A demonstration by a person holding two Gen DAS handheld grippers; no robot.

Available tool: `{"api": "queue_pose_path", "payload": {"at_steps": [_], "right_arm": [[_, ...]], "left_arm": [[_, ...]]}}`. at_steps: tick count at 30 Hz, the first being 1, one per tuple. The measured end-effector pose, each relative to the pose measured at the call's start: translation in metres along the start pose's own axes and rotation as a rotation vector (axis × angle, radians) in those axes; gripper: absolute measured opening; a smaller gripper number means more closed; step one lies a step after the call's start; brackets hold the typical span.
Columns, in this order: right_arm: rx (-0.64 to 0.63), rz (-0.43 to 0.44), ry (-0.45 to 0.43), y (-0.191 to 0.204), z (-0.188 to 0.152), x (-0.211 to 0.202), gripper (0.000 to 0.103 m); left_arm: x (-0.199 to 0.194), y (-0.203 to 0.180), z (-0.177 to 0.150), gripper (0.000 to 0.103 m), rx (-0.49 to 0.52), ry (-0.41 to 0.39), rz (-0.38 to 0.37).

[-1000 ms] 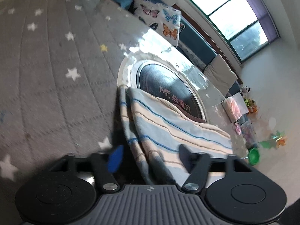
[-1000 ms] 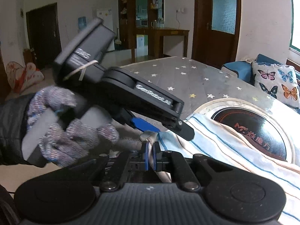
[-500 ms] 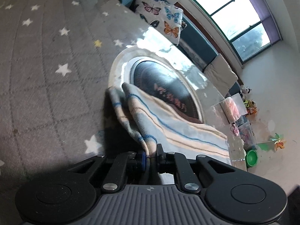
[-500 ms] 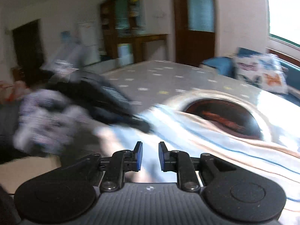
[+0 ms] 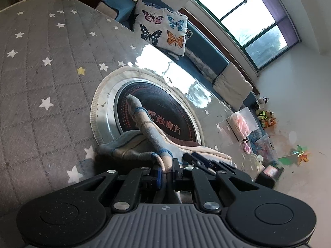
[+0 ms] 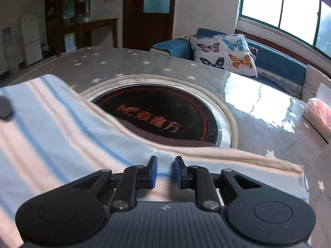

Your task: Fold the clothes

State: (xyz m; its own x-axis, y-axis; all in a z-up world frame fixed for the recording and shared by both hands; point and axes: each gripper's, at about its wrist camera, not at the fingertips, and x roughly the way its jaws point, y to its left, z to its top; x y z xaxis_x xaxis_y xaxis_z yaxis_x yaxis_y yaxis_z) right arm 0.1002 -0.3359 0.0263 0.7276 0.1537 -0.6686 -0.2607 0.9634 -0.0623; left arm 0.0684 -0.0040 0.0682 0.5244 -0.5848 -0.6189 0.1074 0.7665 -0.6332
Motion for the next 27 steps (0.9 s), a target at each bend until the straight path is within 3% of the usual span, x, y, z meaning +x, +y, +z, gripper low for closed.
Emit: {"api": "queue_pose_path", "payload": {"at_steps": [6,13,18,24,27], "right_arm": [[0.018,0.011,0.006,-0.007,-0.001,0.006,0.028],[0.005,0.055,0.016,-0.001,-0.031,-0.045,0.038],[0.004,0.097,0.019,0.002,-0.056,-0.081,0.040],[-0.037,0.140,0.030,0.004,-0.087,-0.118,0.044],[-0.004,0.121,0.003,-0.006,-0.096,-0.136,0.045]], "left_arm": [[0.000,-0.007,0.006,0.010,-0.010,0.008,-0.010],[-0.001,-0.041,0.015,0.010,0.020,-0.013,-0.032],[0.006,-0.068,0.017,0.010,0.041,-0.013,-0.025],[0.027,-0.108,0.014,0.010,0.095,0.015,-0.006],[0.046,-0.134,0.012,0.010,0.135,0.038,0.006]]}}
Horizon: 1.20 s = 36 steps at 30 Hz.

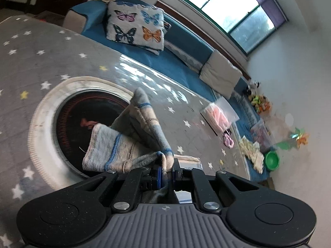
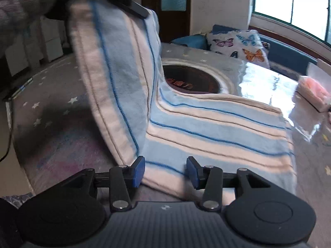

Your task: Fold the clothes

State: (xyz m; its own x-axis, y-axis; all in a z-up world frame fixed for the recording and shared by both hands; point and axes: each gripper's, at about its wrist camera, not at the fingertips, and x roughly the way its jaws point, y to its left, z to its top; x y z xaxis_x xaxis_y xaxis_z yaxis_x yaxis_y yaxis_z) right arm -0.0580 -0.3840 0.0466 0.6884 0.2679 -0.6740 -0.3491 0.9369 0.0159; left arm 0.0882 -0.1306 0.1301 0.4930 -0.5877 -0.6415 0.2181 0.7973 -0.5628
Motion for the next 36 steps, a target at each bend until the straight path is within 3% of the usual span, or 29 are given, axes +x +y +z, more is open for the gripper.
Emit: {"api": "queue_pose_path", "payload": {"at_steps": [10,14,16,18,23,26,29,36], "right_arm": [[0.228,-0.179,-0.074,-0.068,-0.025,-0.056,0.046],[0.287,-0.224,-0.078,-0.089,-0.036,-0.066,0.050],[0.321,-0.237,-0.083,-0.097,-0.042,-0.071,0.050],[0.356,-0.242,-0.092,-0.103,-0.047,-0.077,0.050],[0.411,-0.239,-0.123,-0.123,-0.044,-0.082,0.050],[0.410,-0.216,-0.152,-0.130,-0.033,-0.080,0.049],[0.405,-0.158,-0.160,-0.134,-0.018,-0.069,0.049],[0.408,-0.062,-0.132,-0.146,0.016,-0.019,0.047]], "left_arm": [[0.094,-0.068,-0.019,0.011,0.094,0.161,0.004],[0.120,-0.079,-0.038,0.021,0.140,0.239,-0.054],[0.126,-0.082,-0.046,0.022,0.151,0.273,-0.094],[0.127,-0.082,-0.052,0.034,0.161,0.289,-0.118],[0.111,-0.081,-0.050,0.042,0.203,0.263,-0.156],[0.097,-0.068,-0.048,0.045,0.221,0.229,-0.143],[0.085,-0.046,-0.050,0.052,0.243,0.199,-0.081],[0.081,0.013,-0.062,0.052,0.179,0.219,0.046]]}}
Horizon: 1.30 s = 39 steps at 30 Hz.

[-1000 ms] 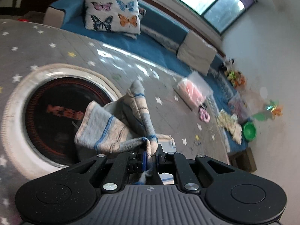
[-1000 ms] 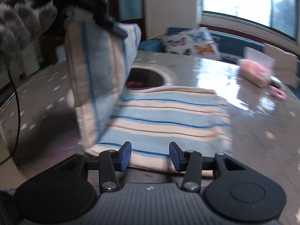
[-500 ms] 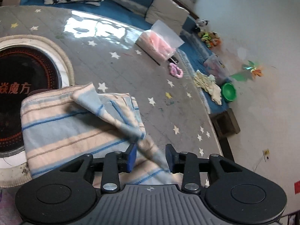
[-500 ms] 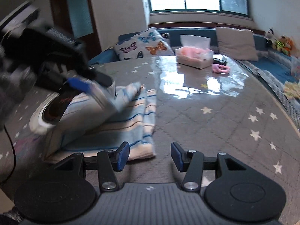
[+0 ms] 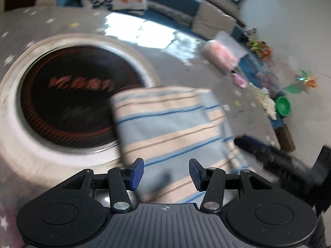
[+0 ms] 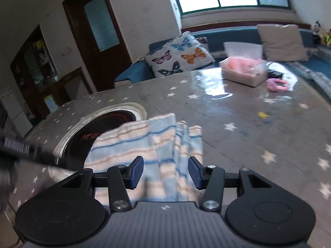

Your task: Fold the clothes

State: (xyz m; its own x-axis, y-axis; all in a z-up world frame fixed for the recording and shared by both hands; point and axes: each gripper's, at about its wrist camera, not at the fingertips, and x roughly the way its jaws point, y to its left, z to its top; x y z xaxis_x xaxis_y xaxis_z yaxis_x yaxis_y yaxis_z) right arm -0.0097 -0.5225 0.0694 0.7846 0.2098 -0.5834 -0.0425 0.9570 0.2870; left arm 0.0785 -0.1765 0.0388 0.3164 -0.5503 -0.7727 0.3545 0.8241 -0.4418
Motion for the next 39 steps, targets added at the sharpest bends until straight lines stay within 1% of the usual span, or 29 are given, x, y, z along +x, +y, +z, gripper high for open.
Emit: {"api": "queue_pose_path", "payload": {"at_steps": [2,5,7,11,13,15,18,22,24,27,29,31,36,39], "right_arm": [[-0.015,-0.013,0.009,0.003,0.006,0.017,0.045],[-0.005,-0.021,0.039,0.001,0.013,0.042,0.040],[-0.008,-0.027,0.053,0.001,0.015,0.052,0.035],[0.002,-0.031,0.057,0.000,0.017,0.064,0.032],[0.015,-0.031,0.057,0.000,0.019,0.067,0.020],[0.025,-0.034,0.054,-0.001,0.020,0.068,0.011],[0.035,-0.026,0.023,0.002,0.022,0.058,0.008],[0.047,-0.004,-0.062,0.007,0.031,0.033,0.007],[0.051,-0.011,-0.091,0.005,0.034,0.028,0.007],[0.096,-0.054,-0.065,-0.009,0.030,0.040,0.007],[0.102,-0.062,-0.015,-0.018,0.023,0.054,0.011],[0.086,-0.086,-0.007,-0.020,0.019,0.055,0.015],[0.039,-0.102,-0.011,-0.024,0.018,0.023,0.017],[0.024,-0.104,0.012,-0.030,0.013,0.005,0.017]], "left_arm": [[-0.001,0.012,-0.002,0.052,-0.024,0.002,0.007],[-0.003,0.019,-0.005,0.052,-0.030,0.000,0.016],[-0.004,0.020,-0.007,0.053,-0.022,-0.004,0.020],[-0.003,0.021,-0.007,0.053,-0.015,-0.003,0.023],[0.000,0.020,-0.007,0.055,-0.018,0.001,0.025],[0.002,0.021,-0.007,0.055,-0.021,0.002,0.028],[0.001,0.021,-0.007,0.055,-0.019,0.001,0.028],[0.002,0.021,-0.007,0.055,-0.006,-0.001,0.035],[0.004,0.021,-0.006,0.055,-0.005,-0.001,0.038],[0.006,0.020,-0.006,0.055,0.002,0.002,0.053],[0.005,0.019,-0.006,0.055,0.010,0.002,0.058],[0.003,0.018,-0.005,0.055,0.024,-0.003,0.064],[-0.008,0.003,-0.009,0.055,0.114,-0.021,0.034],[-0.011,-0.011,-0.018,0.055,0.202,-0.017,0.005]]}}
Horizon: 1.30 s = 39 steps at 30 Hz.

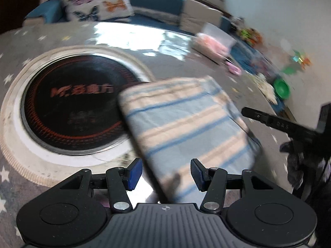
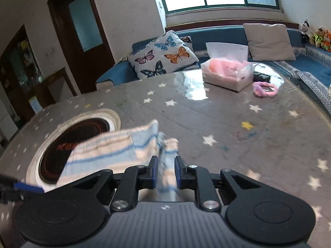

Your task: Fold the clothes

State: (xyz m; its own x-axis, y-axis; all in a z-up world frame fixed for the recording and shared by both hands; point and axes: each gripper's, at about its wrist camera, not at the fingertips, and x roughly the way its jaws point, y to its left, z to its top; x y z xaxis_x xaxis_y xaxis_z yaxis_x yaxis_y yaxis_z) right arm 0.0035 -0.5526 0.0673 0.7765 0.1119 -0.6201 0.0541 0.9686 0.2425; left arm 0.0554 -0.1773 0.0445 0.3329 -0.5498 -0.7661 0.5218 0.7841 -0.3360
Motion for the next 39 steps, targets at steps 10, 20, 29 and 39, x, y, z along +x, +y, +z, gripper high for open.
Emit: {"api": "queue_pose_path", "payload": {"at_steps": [10,20,29,39], "right_arm": [[0.070,0.069,0.015,-0.008,-0.036,-0.040,0.017],[0.121,0.124,0.016,-0.012,-0.043,-0.047,0.018],[0.138,0.122,0.004,-0.008,-0.044,-0.054,0.006],[0.212,0.111,0.061,-0.016,-0.070,-0.049,0.004]], "left_arm": [[0.005,-0.036,-0.032,0.053,0.223,0.035,-0.003],[-0.004,-0.047,-0.047,0.049,0.362,-0.002,0.015],[-0.007,-0.053,-0.057,0.006,0.472,-0.031,0.046],[-0.013,-0.036,-0.063,0.001,0.489,-0.008,0.070]]}}
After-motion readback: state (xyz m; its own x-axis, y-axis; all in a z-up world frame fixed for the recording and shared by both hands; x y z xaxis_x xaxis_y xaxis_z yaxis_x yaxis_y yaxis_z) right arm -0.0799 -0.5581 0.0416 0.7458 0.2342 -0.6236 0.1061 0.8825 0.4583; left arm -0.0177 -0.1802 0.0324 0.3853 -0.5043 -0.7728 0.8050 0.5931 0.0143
